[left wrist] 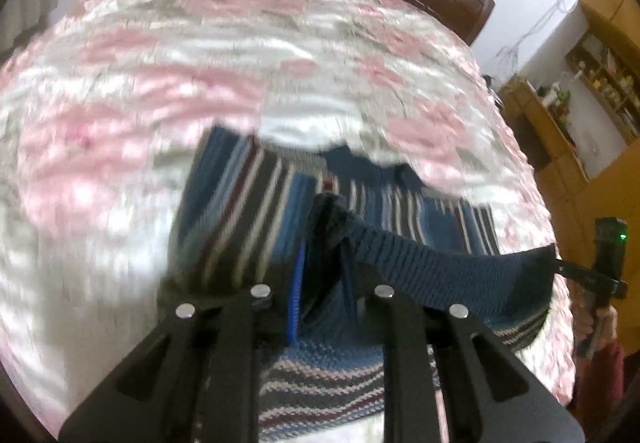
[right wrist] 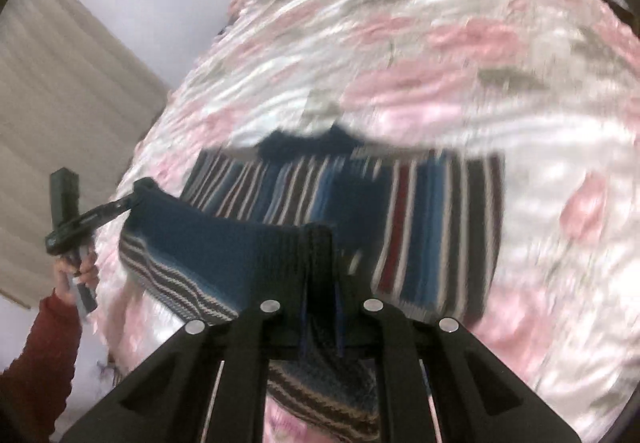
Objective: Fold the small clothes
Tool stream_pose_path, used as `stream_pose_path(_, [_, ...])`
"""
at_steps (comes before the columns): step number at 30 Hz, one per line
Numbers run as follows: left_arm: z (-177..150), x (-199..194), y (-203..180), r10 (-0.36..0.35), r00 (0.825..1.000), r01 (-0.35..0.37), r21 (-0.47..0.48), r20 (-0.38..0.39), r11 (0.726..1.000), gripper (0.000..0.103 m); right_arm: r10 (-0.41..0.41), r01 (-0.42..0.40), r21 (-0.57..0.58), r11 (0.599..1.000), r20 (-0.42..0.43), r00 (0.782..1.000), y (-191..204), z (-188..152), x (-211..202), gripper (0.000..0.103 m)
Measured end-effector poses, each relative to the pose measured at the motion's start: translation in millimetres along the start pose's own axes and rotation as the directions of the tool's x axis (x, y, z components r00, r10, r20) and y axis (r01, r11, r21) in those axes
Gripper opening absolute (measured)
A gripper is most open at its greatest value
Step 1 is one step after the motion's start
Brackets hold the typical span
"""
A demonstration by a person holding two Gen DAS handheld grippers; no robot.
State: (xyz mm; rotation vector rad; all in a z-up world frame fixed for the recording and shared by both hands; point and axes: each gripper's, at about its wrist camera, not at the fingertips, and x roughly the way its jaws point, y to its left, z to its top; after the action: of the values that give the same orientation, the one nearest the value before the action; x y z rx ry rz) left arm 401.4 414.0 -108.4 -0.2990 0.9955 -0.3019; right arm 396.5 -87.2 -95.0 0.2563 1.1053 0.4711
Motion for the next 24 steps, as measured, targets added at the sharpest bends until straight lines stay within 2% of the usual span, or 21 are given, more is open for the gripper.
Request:
stream_pose_path(5, [46.0,48.1,-0.6,0.043,0.999,-0.043,-0.02,0.024,0.999,0.016,-0.067,0.067,0.04,0.997,0.014,0.998,-19.3,62.5,37.7,0.01])
stream_pose_path(10, [58.3,100.2,7.0,0.077,0.997,-0.077,-0.058,-0.004,0.995,0.016,-0.131,0.133,0.062,0.989,-0.026,0.991,-41.7,88.1,87.9,0.01])
stream_pose_path(19, [48.6,160.3,28.5,0.164,0.981,-0.168,-0.039,-0.101,0.985,0.017,-0.164,0.174,0.113,0.978,-0.093,0.982,-82.3,81.9,133.7,0.01])
stream_pose_path(24, [45.0,170.0,34.4,0.19,0.973,-0.196,-0.034,-0.133,0.98,0.027,-0.191,0.208,0.13,0.969,-0.129,0.973,-93.2,72.6,151.5,0.016])
